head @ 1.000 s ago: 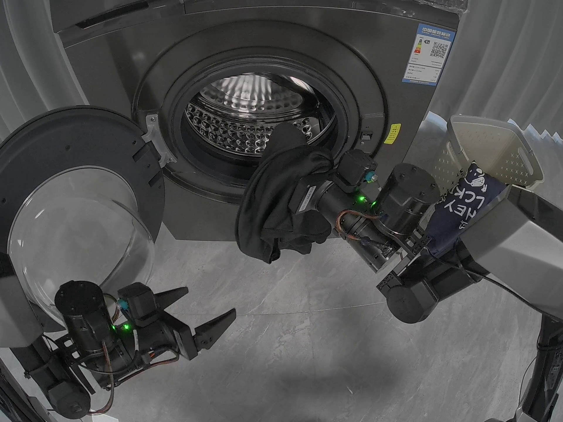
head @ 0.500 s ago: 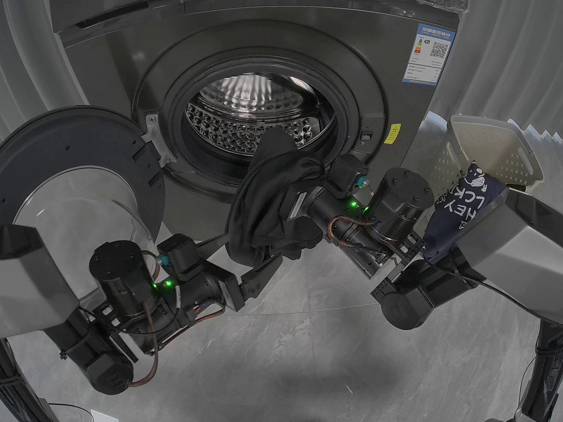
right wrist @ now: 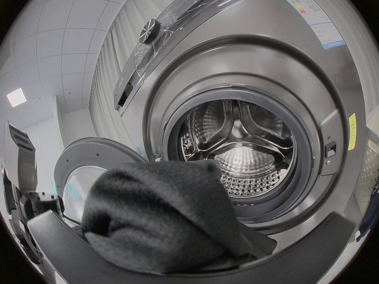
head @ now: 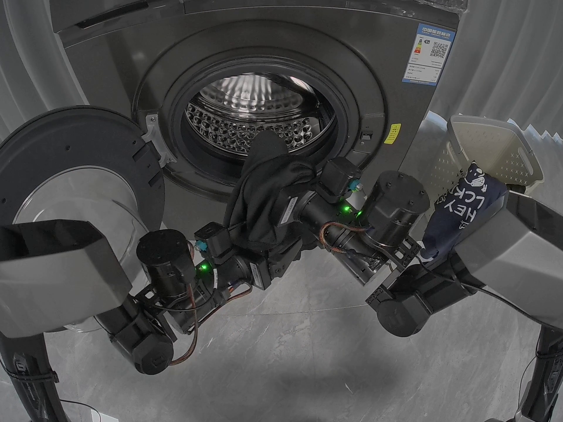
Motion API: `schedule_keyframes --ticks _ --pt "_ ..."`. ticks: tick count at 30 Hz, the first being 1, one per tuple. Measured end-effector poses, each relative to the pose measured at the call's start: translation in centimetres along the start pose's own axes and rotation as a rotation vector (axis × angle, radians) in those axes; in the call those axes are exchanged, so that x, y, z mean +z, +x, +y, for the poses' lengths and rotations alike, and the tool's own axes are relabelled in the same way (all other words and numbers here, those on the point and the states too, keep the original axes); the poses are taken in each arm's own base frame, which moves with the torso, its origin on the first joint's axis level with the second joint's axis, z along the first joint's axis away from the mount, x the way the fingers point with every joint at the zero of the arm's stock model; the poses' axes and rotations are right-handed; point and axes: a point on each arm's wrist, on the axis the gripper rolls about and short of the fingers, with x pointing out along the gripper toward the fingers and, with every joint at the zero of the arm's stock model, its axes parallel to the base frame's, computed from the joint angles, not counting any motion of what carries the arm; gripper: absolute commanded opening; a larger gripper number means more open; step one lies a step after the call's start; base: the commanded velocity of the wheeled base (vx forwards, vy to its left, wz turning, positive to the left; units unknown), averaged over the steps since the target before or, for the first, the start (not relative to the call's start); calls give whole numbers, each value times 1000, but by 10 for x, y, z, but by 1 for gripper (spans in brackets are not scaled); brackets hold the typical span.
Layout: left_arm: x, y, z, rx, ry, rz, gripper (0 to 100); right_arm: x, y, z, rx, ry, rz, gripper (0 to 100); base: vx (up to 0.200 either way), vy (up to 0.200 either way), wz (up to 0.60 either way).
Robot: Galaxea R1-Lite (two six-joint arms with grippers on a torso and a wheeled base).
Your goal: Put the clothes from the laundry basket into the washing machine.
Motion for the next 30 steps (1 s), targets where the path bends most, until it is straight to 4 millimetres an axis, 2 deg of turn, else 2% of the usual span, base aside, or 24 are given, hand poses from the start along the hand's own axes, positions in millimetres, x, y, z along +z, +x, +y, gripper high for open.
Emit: schedule_keyframes --ticks 10,21,22,30 --pt "-9 23 5 8 2 -27 100 -2 -3 14 24 27 13 0 0 0 0" --pt "-16 42 31 119 7 -69 100 -4 -7 19 34 47 28 0 0 0 0" --pt "-16 43 33 123 7 -71 0 -4 -7 20 35 49 28 0 0 0 0" --pt "-18 47 36 127 4 -78 0 -1 -8 20 36 52 23 0 0 0 0"
